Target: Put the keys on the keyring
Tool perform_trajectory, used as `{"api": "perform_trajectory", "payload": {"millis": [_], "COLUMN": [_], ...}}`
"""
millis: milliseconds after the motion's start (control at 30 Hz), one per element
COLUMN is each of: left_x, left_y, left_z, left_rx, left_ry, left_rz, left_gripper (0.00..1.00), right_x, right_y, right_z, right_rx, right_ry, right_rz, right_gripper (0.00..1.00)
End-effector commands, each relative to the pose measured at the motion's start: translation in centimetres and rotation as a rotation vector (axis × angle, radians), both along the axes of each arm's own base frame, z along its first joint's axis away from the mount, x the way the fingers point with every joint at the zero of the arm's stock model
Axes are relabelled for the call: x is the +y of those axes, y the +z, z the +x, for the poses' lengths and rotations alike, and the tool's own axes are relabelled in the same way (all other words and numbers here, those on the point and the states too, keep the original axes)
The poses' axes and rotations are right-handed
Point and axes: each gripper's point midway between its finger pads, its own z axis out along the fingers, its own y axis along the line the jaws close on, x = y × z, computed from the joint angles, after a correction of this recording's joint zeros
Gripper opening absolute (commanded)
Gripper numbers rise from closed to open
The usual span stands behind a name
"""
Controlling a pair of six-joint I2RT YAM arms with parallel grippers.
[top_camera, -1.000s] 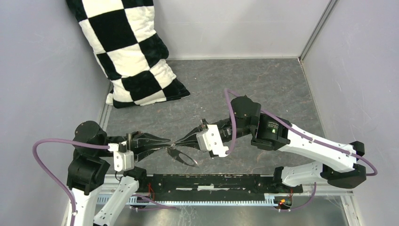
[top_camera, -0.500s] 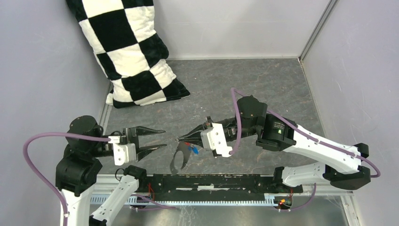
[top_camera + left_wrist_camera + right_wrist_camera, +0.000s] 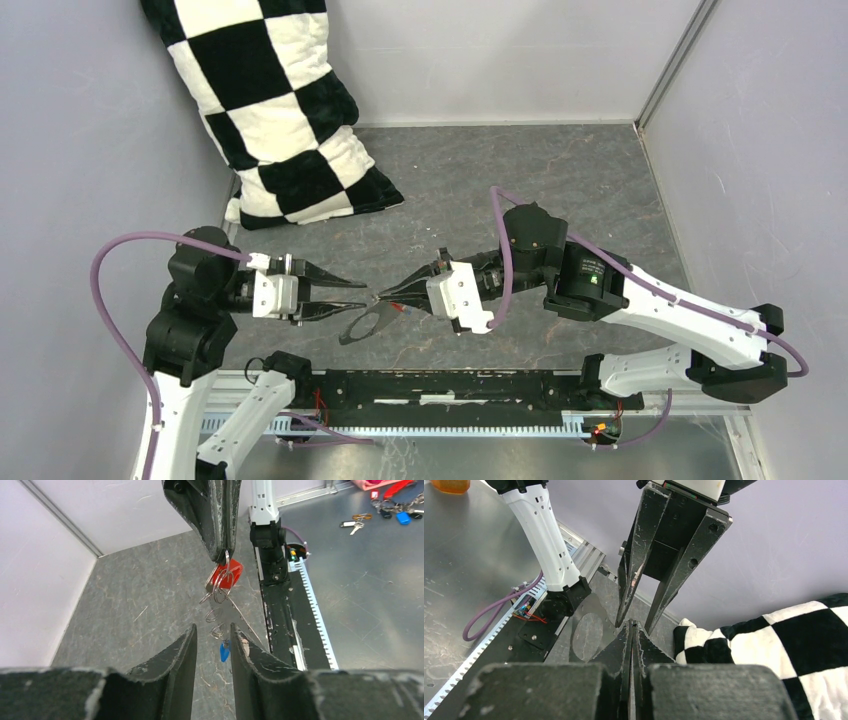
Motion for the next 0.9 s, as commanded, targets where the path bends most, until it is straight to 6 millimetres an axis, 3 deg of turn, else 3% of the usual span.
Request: {"api": "perform_trajectory", "payload": {"millis": [0, 533, 867], "left_x": [-0.4, -0.4, -0.4], "left_y": [0.7, 1.0, 0.6], "left_z": [-0.7, -3.1, -3.0], "left_rx": [0.042, 0.124, 0.175], "left_ry": [-0.064, -0.17, -0.146], "left_rz": [-0.026, -0.045, -0.038], "left_gripper": [0.36, 0.31, 0.2], "right_x": [0.0, 0.5, 0.5], "right_y": [2.4, 2.4, 2.7], "right_z": [-0.5, -0.7, -0.8], "right_rx": [-0.019, -0.013, -0.009], "right_ry": [0.027, 0.044, 0.052], "right_rz": [0.082, 0.081, 0.084], "right_gripper": [0.01, 0.0, 0.0]}}
